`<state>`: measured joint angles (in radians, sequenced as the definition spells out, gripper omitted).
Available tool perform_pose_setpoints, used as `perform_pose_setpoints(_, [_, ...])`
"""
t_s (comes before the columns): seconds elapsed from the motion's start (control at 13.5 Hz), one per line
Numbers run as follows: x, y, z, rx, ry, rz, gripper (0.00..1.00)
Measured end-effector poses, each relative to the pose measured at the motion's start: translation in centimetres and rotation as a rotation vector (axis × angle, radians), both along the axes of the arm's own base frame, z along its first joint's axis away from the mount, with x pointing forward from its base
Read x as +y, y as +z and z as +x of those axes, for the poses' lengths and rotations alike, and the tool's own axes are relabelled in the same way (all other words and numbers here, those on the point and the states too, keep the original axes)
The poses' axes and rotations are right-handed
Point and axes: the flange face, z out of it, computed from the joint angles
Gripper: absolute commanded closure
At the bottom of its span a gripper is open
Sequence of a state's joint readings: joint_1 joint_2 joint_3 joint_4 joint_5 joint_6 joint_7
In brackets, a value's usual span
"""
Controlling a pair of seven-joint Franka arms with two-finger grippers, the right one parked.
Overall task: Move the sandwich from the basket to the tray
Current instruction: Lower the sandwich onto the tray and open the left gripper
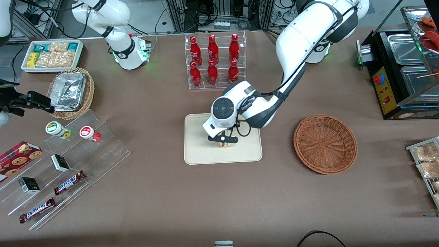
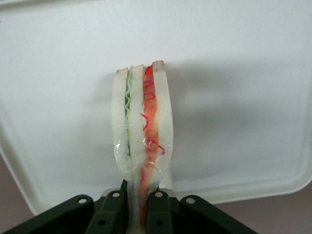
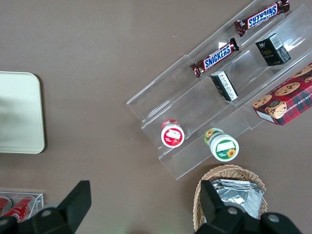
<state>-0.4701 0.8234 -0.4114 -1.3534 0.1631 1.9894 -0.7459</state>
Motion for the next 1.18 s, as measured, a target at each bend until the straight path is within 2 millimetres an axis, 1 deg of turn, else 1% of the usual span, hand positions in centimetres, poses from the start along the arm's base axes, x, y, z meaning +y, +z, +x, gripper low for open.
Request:
perform_pose_setpoints(0.07, [0.0, -0.1, 0.5, -0.009, 0.001, -0.004, 1.00])
perform_pose_setpoints(0.22, [-0.1, 0.3, 1.1, -0.022, 0.006, -0.012, 1.00])
perform_pose_setpoints(0.44, [0.2, 0.4, 1.6, -0.030, 0.014, -0.012, 1.00])
perform_pose_setpoints(0.89, [0.5, 0.1, 1.9, -0.028, 0.037, -0.002, 1.00])
perform_pose_setpoints(1.18, [0.5, -0.6, 1.8, -0.020, 0.040, 0.003, 1.00])
